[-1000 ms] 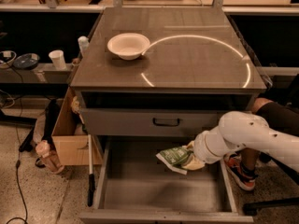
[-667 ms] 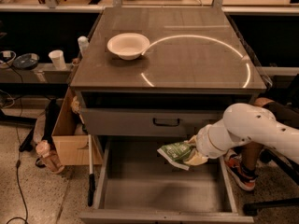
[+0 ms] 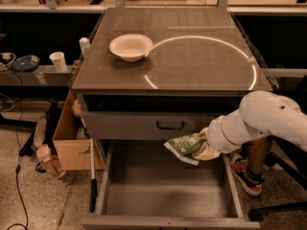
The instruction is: Pick green jalapeno chip bag from middle drawer and place on counter
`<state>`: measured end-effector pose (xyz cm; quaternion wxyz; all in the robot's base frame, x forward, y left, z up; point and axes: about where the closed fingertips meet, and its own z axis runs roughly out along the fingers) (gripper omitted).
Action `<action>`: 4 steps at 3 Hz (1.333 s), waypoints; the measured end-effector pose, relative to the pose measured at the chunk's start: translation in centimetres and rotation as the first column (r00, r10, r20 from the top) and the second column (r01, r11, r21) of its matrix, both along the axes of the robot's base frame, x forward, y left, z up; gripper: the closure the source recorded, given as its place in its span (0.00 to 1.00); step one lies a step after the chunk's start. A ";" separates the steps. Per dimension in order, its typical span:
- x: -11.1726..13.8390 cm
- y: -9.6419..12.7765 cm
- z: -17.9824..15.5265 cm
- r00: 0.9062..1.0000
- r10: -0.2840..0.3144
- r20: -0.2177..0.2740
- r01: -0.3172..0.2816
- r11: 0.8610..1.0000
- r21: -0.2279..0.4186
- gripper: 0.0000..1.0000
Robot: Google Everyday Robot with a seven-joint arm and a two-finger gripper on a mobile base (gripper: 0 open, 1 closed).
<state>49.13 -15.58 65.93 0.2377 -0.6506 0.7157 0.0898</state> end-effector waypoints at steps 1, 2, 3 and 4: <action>0.4 -0.3 2.3 0.999 -0.015 0.028 0.016 1.000 -0.018 1.00; 1.2 -0.5 4.4 0.997 -0.027 0.067 0.030 0.999 -0.040 1.00; 2.0 -0.5 6.7 0.993 -0.034 0.113 0.041 0.997 -0.063 1.00; 2.0 -0.5 6.7 0.993 -0.033 0.113 0.041 0.997 -0.063 1.00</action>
Offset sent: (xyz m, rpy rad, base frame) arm 0.0239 -0.0097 0.0758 -0.0741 -0.1258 -0.0512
